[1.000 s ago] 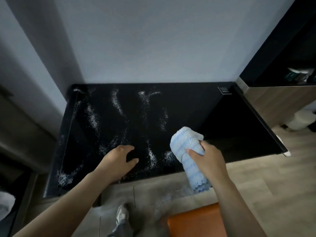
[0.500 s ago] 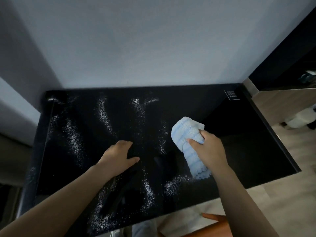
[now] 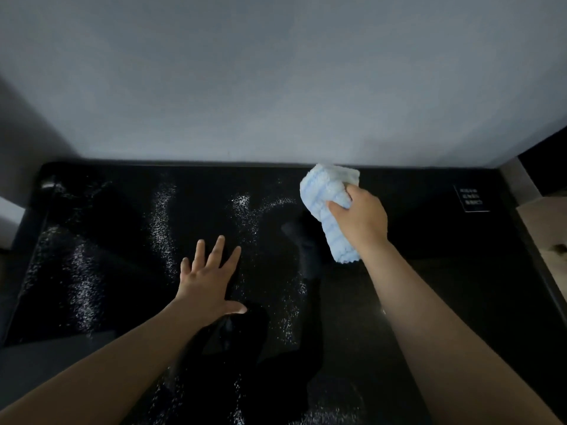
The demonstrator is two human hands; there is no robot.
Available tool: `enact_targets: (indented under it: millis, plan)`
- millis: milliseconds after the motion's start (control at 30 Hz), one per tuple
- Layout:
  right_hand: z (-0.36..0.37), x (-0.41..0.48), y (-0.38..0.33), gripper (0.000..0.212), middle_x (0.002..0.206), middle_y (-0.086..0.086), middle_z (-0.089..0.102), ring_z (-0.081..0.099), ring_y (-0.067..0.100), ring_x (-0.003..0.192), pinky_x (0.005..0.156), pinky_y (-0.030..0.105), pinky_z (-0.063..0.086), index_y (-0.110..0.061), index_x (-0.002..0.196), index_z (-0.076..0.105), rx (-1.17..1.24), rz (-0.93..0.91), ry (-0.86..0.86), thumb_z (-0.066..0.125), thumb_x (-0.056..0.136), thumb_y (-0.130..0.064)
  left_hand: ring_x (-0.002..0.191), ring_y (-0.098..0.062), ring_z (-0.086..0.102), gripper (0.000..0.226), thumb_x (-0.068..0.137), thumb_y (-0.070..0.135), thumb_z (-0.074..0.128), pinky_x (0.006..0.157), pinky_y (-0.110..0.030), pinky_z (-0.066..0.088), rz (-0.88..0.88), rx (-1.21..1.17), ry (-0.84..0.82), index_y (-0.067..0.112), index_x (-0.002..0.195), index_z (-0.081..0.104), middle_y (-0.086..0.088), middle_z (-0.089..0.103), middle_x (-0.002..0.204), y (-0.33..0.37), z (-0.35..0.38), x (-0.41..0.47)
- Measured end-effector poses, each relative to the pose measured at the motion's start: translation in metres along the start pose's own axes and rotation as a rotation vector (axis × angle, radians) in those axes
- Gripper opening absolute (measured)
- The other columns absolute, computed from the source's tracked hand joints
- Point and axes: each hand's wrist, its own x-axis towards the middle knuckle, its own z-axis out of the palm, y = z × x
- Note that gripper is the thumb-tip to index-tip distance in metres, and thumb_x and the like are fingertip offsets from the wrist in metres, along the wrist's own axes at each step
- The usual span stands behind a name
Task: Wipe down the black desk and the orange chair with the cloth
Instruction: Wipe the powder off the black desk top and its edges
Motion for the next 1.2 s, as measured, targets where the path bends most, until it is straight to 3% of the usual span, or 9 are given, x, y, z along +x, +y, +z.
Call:
enact_targets:
  millis: [100, 200, 367, 533, 667, 1200]
  plan:
    - [0.013, 0.035, -0.005, 0.020, 0.075, -0.004, 0.055, 0.055, 0.018, 0.074, 0.061, 0.031, 0.041, -0.024, 0.074, 0.047, -0.008, -0.028, -0.003, 0.056, 0.091, -0.024, 0.141, -0.038, -0.026, 0.130, 0.062, 0.082, 0.058, 0.114, -0.060, 0.002, -0.030, -0.016, -0.014, 0.032, 0.144, -0.028, -0.004, -0.037, 0.152, -0.001, 0.010, 0.014]
    - [0.029, 0.063, -0.004, 0.010, 0.082, 0.001, 0.060, 0.057, 0.020, 0.079, 0.064, 0.033, 0.045, -0.016, 0.086, 0.059, -0.025, -0.064, 0.001, 0.056, 0.091, -0.024, 0.138, -0.037, -0.033, 0.135, 0.057, 0.086, 0.056, 0.112, -0.062, -0.003, -0.053, -0.033, -0.044, 0.032, 0.137, -0.037, -0.001, -0.050, 0.143, -0.002, 0.023, 0.020]
    - [0.058, 0.097, 0.004, 0.019, 0.095, 0.004, 0.061, 0.058, 0.023, 0.088, 0.064, 0.029, 0.034, -0.014, 0.098, 0.061, -0.070, -0.061, 0.019, 0.058, 0.091, -0.031, 0.133, -0.035, -0.041, 0.137, 0.054, 0.087, 0.057, 0.110, -0.064, -0.008, -0.059, -0.080, -0.051, 0.033, 0.132, -0.042, 0.002, -0.058, 0.135, -0.004, 0.032, 0.025]
    - [0.078, 0.117, 0.005, 0.037, 0.118, 0.009, 0.059, 0.056, 0.031, 0.107, 0.078, 0.038, 0.048, -0.014, 0.119, 0.058, -0.114, -0.060, -0.056, 0.058, 0.092, -0.038, 0.130, -0.035, -0.044, 0.137, 0.055, 0.085, 0.058, 0.109, -0.064, -0.010, -0.068, -0.076, -0.074, 0.032, 0.131, -0.043, 0.002, -0.060, 0.133, -0.004, 0.032, 0.028]
    - [0.085, 0.118, 0.007, 0.046, 0.129, 0.007, 0.053, 0.053, 0.030, 0.114, 0.092, 0.048, 0.048, -0.017, 0.132, 0.052, -0.065, -0.041, -0.096, 0.055, 0.092, -0.040, 0.128, -0.035, -0.045, 0.138, 0.054, 0.086, 0.057, 0.108, -0.065, -0.009, -0.065, -0.078, -0.088, 0.032, 0.131, -0.044, 0.002, -0.060, 0.133, -0.004, 0.033, 0.030]
    - [0.084, 0.050, 0.031, 0.057, 0.134, 0.005, 0.053, 0.051, 0.027, 0.122, 0.096, 0.044, 0.048, -0.015, 0.140, 0.046, -0.061, -0.085, -0.089, 0.058, 0.092, -0.043, 0.137, -0.040, -0.033, 0.136, 0.056, 0.085, 0.058, 0.109, -0.067, 0.000, -0.061, -0.036, -0.080, 0.030, 0.133, -0.040, -0.002, -0.056, 0.134, -0.001, 0.028, 0.029]
